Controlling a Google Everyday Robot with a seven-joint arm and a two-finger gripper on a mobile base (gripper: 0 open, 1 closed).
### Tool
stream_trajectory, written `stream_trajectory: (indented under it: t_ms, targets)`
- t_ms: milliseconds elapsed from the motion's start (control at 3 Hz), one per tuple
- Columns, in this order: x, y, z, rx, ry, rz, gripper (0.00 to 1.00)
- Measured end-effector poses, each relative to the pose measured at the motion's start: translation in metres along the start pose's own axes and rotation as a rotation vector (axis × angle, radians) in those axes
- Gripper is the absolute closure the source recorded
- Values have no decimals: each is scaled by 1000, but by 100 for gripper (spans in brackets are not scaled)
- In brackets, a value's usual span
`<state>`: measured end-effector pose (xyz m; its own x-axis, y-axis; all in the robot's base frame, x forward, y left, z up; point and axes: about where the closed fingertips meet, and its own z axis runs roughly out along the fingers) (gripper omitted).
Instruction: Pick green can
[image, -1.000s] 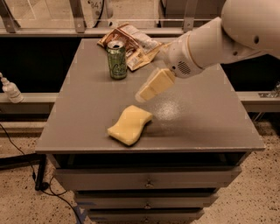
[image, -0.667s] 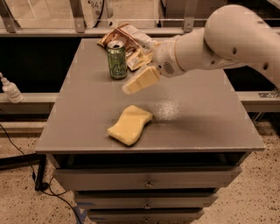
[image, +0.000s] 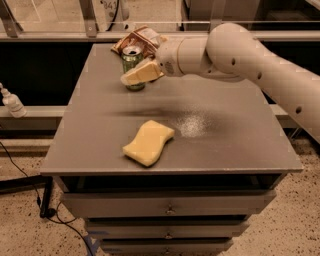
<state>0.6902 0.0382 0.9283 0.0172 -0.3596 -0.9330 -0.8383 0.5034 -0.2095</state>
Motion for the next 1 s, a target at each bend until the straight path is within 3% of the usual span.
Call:
stream_trajectory:
  t_ms: [333,1000]
  targets:
    - [1,-12,27,3,-50,13,0]
    - [7,-10,56,-25,-91,42,0]
